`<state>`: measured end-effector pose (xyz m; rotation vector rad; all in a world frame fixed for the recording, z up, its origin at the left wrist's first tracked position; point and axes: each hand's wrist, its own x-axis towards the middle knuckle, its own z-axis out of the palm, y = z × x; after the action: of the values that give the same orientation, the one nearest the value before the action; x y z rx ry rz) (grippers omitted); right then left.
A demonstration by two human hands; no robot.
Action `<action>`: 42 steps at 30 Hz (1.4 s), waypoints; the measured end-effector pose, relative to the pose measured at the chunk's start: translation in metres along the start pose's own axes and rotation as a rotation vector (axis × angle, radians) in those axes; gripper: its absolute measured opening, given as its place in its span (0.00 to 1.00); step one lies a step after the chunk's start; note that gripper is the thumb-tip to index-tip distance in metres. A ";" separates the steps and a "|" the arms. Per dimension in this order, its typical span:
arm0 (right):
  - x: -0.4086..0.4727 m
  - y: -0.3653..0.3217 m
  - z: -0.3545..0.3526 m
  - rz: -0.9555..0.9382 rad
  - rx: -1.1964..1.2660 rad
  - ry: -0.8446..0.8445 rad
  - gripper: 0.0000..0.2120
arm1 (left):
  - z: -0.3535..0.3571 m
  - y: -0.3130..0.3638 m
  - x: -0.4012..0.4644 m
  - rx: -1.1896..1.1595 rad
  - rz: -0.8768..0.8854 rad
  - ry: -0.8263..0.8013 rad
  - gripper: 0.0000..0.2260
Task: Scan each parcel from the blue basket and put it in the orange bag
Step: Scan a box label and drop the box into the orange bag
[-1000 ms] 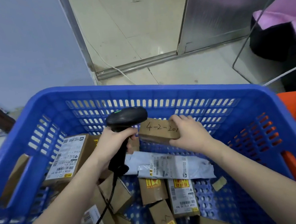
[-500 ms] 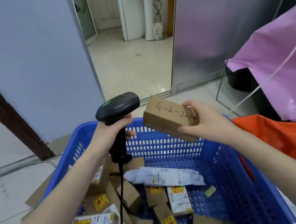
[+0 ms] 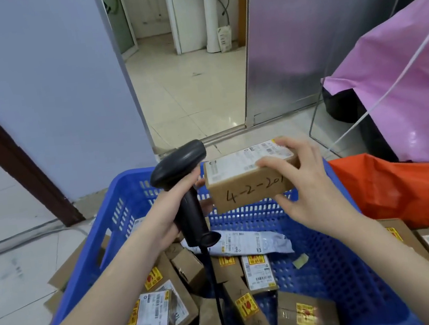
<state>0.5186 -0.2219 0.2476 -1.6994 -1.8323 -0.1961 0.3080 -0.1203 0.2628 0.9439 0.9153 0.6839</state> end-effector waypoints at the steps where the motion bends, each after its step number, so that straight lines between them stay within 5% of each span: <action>1: 0.000 0.000 0.002 -0.021 -0.022 0.000 0.33 | 0.001 -0.002 0.000 0.032 -0.011 0.002 0.19; 8: 0.008 0.001 0.005 0.024 0.140 -0.082 0.44 | -0.008 -0.005 0.008 0.123 -0.032 0.078 0.05; 13: 0.014 0.016 0.007 0.480 0.666 -0.267 0.60 | -0.022 -0.001 0.013 0.098 0.017 0.114 0.15; 16: 0.015 0.018 0.017 0.597 0.801 -0.386 0.63 | -0.027 -0.002 0.014 0.030 0.010 0.110 0.23; 22: 0.015 0.003 0.030 0.548 0.999 -0.434 0.36 | -0.025 -0.008 0.008 0.051 -0.015 0.037 0.23; 31: 0.018 0.007 0.030 0.700 1.408 -0.263 0.47 | -0.015 -0.008 0.006 0.120 0.037 -0.047 0.12; 36: 0.017 0.016 0.024 0.661 1.279 -0.373 0.46 | -0.026 -0.004 0.013 0.262 0.139 0.006 0.08; 42: 0.013 0.022 0.023 0.617 1.204 -0.468 0.47 | -0.030 0.007 0.008 0.480 0.296 -0.152 0.14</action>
<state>0.5315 -0.1960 0.2293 -1.2927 -1.1057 1.3609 0.2845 -0.0996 0.2573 1.5599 0.8261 0.6401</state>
